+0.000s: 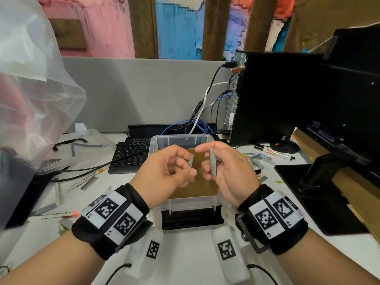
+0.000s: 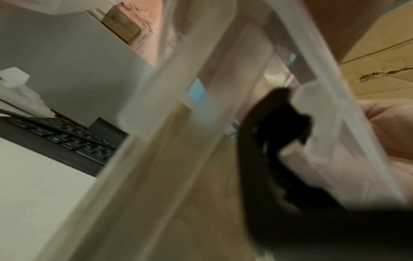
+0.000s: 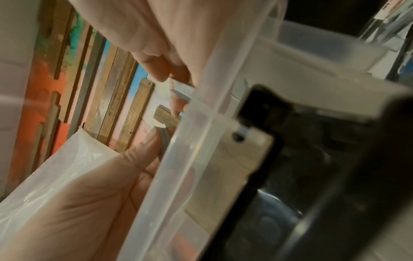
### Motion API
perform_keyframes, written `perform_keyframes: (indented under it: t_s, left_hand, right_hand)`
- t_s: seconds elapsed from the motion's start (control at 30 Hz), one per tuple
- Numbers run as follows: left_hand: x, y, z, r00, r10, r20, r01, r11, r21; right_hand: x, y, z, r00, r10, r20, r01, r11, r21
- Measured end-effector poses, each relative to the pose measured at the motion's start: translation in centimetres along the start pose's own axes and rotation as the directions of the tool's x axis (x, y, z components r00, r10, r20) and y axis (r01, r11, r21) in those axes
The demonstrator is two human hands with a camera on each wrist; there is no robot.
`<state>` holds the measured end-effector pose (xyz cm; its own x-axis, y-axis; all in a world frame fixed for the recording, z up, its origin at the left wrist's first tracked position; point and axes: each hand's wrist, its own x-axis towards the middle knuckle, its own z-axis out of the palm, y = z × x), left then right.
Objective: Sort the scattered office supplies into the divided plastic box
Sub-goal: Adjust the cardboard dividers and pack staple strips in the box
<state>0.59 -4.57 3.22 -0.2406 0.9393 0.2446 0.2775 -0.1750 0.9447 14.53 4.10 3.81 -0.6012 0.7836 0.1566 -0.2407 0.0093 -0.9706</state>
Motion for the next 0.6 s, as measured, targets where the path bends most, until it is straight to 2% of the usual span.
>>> perform_keyframes:
  t_s: [0.17,0.43,0.6]
  left_hand:
    - [-0.04,0.09,-0.08,1.000,-0.004,-0.015,0.003,1.000,-0.013]
    - [-0.10,0.17,-0.16,1.000,0.006,-0.007,-0.007,0.999,-0.049]
    - [-0.14,0.19,-0.18,1.000,0.010,-0.008,-0.011,0.999,-0.052]
  right_hand:
    - [0.00,0.19,-0.30,1.000,-0.004,0.022,0.002,0.997,0.077]
    - [-0.06,0.70,-0.86,0.988,-0.140,0.066,0.144,0.987,-0.075]
    - [0.01,0.89,-0.79,0.983,-0.148,0.107,0.158,0.984,-0.089]
